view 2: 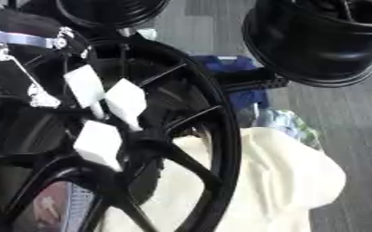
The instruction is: Pull the pin out of the wheel hub.
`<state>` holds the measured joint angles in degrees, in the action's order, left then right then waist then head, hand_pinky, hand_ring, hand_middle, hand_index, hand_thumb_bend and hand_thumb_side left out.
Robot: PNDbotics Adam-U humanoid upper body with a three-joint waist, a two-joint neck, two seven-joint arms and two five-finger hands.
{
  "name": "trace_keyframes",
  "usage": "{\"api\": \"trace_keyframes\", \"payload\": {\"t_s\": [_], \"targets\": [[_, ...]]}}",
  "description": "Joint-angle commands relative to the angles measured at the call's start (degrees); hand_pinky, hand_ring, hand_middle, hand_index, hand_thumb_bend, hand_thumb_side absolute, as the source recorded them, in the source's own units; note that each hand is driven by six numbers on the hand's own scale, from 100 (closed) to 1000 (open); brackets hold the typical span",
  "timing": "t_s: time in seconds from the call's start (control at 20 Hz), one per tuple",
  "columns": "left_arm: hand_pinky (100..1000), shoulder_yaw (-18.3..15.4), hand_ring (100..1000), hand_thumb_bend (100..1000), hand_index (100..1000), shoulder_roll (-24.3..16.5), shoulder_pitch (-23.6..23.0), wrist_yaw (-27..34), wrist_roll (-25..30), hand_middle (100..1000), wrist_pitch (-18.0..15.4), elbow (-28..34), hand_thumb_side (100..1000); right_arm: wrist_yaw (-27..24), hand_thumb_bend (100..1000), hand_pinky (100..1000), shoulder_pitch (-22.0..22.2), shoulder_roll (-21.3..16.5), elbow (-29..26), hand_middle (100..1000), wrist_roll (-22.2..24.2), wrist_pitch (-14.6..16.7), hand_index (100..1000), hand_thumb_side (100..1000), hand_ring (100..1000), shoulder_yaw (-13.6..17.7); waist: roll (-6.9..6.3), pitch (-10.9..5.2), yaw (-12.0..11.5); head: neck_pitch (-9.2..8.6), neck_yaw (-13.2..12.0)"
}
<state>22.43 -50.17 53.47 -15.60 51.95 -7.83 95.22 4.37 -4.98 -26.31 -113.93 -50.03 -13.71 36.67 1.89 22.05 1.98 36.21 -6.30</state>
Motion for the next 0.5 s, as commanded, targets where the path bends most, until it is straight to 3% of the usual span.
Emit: {"api": "trace_keyframes", "payload": {"t_s": [0.05,0.3,0.5], "targets": [[856,-0.21,751,296,762,-0.60,1.08,0.12,0.02,671,-0.44,0.05,200,-0.36,390,418,0.01,-0.96,-0.67,640,-1.94,-1.71,800,287,604,0.64,0.06,-1.13,0.13,-0.40,-0.06],[836,-0.21,712,267,707,-0.18,1.22,0.21,0.02,601,-0.67,-0.25,183,-0.52,392,417,0.05,-0.82,-0.67,640,-1.94,-1.64,800,287,603,0.75,0.08,-1.15,0.20,-0.43,-0.04],[827,-0.57,705,269,711,0.11,1.40,0.99,0.02,603,-0.31,-0.27,174,-0.62,402,416,0.13,-0.67,-0.67,639,-1.94,-1.66,800,286,603,0.83,0.11,-1.21,0.17,-0.41,-0.06]]}}
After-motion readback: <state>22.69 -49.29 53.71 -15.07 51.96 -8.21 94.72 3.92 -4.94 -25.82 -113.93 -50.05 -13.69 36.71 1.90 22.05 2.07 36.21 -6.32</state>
